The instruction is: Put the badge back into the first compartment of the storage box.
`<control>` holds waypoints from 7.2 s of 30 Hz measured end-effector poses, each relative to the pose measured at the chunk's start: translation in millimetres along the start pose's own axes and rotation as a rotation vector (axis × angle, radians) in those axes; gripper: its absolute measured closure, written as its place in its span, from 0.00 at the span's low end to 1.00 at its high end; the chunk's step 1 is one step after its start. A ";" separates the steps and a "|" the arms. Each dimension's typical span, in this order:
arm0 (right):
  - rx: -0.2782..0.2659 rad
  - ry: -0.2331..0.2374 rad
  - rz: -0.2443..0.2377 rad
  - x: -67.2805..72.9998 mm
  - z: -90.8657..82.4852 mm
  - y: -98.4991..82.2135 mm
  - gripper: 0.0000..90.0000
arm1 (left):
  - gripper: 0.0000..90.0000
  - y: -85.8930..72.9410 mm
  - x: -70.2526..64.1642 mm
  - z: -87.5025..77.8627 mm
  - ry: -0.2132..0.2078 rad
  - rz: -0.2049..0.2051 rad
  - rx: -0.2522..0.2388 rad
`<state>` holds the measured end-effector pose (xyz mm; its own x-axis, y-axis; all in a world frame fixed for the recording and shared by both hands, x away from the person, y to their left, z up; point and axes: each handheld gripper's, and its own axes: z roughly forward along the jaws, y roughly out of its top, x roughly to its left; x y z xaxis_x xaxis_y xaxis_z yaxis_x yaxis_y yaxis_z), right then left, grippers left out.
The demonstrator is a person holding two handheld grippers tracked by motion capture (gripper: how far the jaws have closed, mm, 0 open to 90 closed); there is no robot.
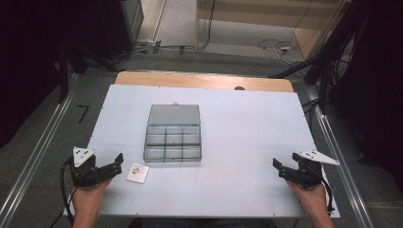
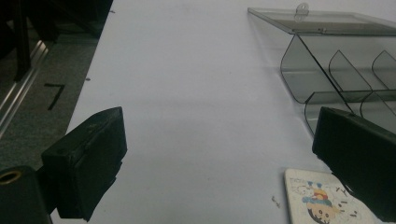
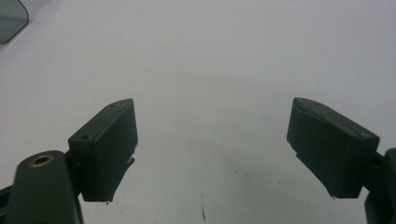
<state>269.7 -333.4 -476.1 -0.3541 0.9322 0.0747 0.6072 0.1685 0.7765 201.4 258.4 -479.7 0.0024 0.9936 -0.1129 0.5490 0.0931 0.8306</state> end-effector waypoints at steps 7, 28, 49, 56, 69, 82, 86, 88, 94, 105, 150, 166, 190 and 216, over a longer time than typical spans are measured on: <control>-0.002 -0.002 0.005 -0.1 -0.6 -0.1 0.17 | 0.04 -3.0 -3.8 -0.2 0.008 0.007 0.008; -0.004 -0.006 0.009 -0.5 -1.7 -0.3 0.17 | 0.06 -3.1 -22.9 6.7 -0.009 0.059 0.039; -0.004 -0.005 0.009 -0.4 -3.1 -0.5 0.17 | 0.07 -19.7 -37.7 -1.2 -0.035 0.092 0.064; -0.002 -0.004 0.003 0.2 -2.6 -0.6 0.17 | 0.07 -24.4 -40.5 3.3 -0.046 0.105 0.090; -0.004 -0.003 0.003 0.1 -2.7 -0.5 0.17 | 0.07 -27.4 -47.6 5.4 -0.054 0.137 0.108; -0.002 -0.004 0.004 0.6 -2.8 -0.7 0.17 | 0.08 -31.9 -57.4 11.0 -0.064 0.190 0.137; -0.002 -0.004 0.004 0.5 -2.6 -0.8 0.17 | 0.08 -33.2 -59.2 12.9 -0.074 0.186 0.149; -0.002 -0.005 0.003 0.7 -2.5 -0.7 0.17 | 0.08 -33.9 -60.1 14.0 -0.072 0.181 0.149; -0.002 -0.005 0.003 0.8 -2.5 -0.8 0.17 | 0.12 -35.7 -61.1 14.6 -0.079 0.173 0.155; 0.000 -0.004 0.005 1.0 -2.4 -0.8 0.17 | 0.24 -38.8 -65.6 16.1 -0.105 0.186 0.173; 0.005 -0.003 0.003 0.6 -1.6 -1.0 0.17 | 0.37 -19.3 -56.0 -8.4 -0.128 0.155 0.124; 0.009 -0.006 0.003 0.9 -0.7 -1.2 0.17 | 0.37 -9.5 -54.2 -13.6 -0.138 0.146 0.091; 0.012 -0.005 0.003 1.8 0.7 -1.0 0.17 | 0.37 16.1 -63.9 2.2 -0.146 0.156 0.092; 0.014 -0.002 0.004 2.0 1.4 -1.1 0.17 | 0.37 37.6 -71.9 24.3 -0.144 0.154 0.101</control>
<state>269.3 -331.3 -477.7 -0.3499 0.9337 0.0763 0.6185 0.1691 0.7674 242.2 188.9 -453.6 0.2079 0.9755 -0.0723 0.6137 -0.0725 0.7862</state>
